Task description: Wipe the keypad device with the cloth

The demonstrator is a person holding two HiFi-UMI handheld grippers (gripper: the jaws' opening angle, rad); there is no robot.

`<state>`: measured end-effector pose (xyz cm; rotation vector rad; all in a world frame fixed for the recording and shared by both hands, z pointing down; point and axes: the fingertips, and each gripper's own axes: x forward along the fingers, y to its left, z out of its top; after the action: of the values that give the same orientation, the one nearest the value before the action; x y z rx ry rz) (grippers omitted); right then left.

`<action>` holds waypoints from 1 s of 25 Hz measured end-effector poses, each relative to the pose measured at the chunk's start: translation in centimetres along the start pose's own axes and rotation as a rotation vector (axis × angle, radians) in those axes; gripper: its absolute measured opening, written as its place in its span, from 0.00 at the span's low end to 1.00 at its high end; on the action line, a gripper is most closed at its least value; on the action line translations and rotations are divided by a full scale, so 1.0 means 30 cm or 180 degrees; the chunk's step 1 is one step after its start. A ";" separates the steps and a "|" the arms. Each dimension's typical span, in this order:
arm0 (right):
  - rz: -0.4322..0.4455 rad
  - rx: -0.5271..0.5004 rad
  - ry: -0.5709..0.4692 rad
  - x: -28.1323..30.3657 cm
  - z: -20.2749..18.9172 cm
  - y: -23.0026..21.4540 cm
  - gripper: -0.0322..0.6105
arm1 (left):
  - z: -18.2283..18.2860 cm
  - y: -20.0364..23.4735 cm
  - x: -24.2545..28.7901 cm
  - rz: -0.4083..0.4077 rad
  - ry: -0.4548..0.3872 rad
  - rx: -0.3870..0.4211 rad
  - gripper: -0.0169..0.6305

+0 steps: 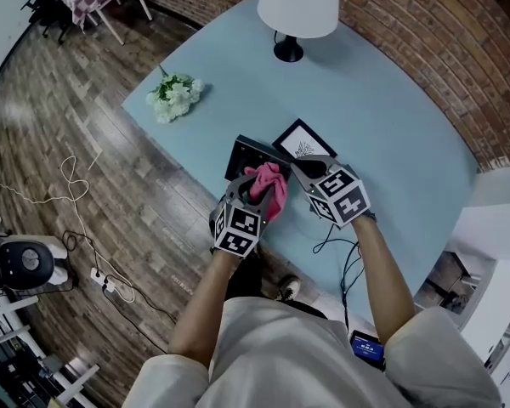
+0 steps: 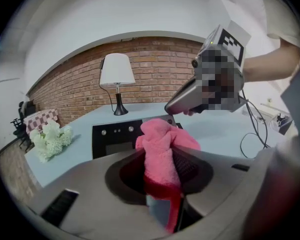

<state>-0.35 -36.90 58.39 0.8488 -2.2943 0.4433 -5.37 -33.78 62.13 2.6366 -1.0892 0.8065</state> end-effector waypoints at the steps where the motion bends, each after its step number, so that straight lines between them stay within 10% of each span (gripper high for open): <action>1: 0.0003 0.0004 -0.0002 0.000 0.001 0.001 0.06 | -0.020 -0.004 -0.003 0.0001 0.0028 -0.0010 0.28; 18: -0.0058 0.0040 -0.0030 0.005 0.001 0.004 0.06 | -0.223 -0.048 -0.042 -0.0068 0.0327 -0.0182 0.28; 25: -0.0303 0.0096 -0.0279 -0.034 0.018 -0.027 0.10 | -0.012 -0.009 -0.111 -0.0132 -0.0181 -0.0073 0.28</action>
<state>0.54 -37.30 57.37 1.0060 -2.3201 0.4065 -7.28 -31.45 60.64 2.6688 -1.0474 0.7109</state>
